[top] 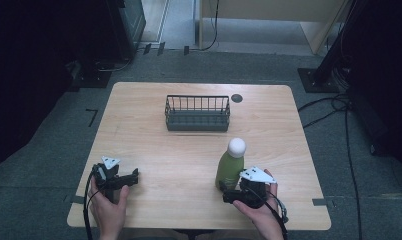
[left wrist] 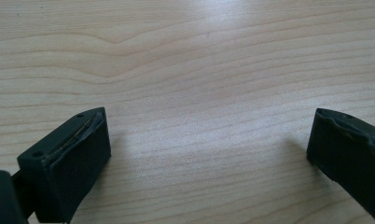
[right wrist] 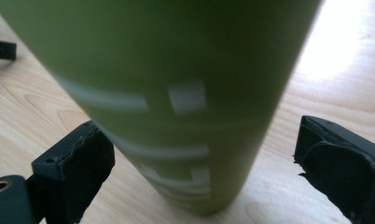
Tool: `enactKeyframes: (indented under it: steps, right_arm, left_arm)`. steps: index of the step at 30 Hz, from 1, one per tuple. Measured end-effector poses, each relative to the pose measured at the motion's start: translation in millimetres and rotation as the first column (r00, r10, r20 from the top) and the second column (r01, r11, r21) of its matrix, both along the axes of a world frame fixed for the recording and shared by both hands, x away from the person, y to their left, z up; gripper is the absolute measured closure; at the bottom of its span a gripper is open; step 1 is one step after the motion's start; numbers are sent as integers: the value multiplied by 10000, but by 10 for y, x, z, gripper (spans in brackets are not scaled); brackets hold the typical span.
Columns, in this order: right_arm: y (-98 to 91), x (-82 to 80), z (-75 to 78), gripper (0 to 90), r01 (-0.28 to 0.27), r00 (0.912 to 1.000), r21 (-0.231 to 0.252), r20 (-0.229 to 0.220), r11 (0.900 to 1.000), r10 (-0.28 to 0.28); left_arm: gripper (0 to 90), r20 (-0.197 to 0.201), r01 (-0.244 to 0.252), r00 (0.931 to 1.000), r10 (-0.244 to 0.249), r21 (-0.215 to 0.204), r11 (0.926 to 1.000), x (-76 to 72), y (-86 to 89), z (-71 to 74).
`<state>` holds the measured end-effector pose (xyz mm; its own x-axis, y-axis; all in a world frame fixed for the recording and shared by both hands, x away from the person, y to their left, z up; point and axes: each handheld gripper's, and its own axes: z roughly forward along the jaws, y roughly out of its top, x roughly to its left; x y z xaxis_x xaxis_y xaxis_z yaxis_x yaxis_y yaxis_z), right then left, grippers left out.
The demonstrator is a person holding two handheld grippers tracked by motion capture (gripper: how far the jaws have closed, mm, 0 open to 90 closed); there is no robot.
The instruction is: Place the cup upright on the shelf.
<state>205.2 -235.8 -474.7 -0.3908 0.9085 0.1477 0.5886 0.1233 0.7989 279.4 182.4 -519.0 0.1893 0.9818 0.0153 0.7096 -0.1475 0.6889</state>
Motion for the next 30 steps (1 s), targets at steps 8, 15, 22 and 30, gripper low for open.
enactKeyframes:
  steps: [8,15,22,30]
  right_arm:
    - [78,38,122,105,176,9981,154,581,9997,-184]
    - [117,62,210,165,102,9952,340,972,9994,-134]
    - [168,105,258,185,132,9928,23,1189,9999,-134]
    - [231,143,275,197,200,9905,-188,1365,9996,-172]
  left_arm:
    - [0,3,-5,10000,5,-3,10000,0,0,0]
    - [0,3,-6,10000,6,-3,10000,0,-1,0]
    - [0,1,-6,10000,6,-2,10000,0,0,0]
    - [0,-1,-5,10000,5,-4,10000,1,0,0]
